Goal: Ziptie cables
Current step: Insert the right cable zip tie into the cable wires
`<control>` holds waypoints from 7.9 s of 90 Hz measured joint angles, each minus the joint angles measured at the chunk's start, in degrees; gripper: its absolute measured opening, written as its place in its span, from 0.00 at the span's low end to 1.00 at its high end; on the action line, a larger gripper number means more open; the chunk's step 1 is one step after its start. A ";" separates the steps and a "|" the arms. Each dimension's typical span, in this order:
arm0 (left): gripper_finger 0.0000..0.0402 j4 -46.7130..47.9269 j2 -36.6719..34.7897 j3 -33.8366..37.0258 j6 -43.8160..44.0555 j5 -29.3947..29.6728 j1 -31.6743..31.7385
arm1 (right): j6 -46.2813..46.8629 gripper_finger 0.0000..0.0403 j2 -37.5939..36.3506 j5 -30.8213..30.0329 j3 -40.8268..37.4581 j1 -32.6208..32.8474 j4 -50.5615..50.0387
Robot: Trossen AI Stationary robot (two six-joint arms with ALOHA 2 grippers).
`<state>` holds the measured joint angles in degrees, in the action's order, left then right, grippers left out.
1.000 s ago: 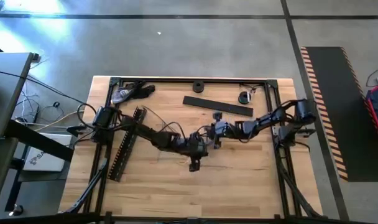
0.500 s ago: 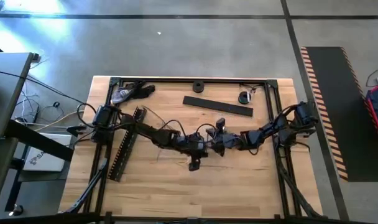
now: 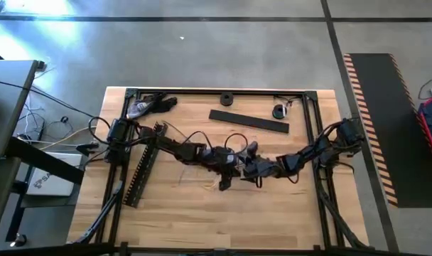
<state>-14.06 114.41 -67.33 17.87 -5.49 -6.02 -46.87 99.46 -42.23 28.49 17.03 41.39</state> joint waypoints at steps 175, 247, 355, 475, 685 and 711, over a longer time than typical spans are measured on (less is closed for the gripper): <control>0.00 -13.63 -1.01 6.97 7.01 -1.35 0.40 | -2.30 0.00 0.02 -2.06 1.73 3.03 1.10; 0.00 -24.40 -0.90 14.25 12.98 -3.06 2.95 | -6.13 0.00 0.02 -2.80 1.70 8.94 1.88; 0.00 -26.57 -0.24 14.08 9.46 7.79 -0.01 | 62.22 0.61 -16.00 1.10 1.70 15.61 -25.51; 0.00 -36.31 12.31 6.71 -0.51 23.35 -2.34 | 93.22 0.33 -24.46 15.16 1.88 1.83 -41.96; 0.18 -35.45 12.22 6.78 -5.69 22.25 -2.86 | 77.30 0.00 -19.63 26.19 5.53 0.95 -45.60; 0.30 -34.35 12.20 4.83 -11.55 24.08 -3.66 | 82.86 0.00 -19.63 30.05 5.53 -0.92 -43.40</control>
<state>-48.41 126.61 -62.50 6.32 18.59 -9.68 35.99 79.83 -12.19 34.02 16.12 -2.01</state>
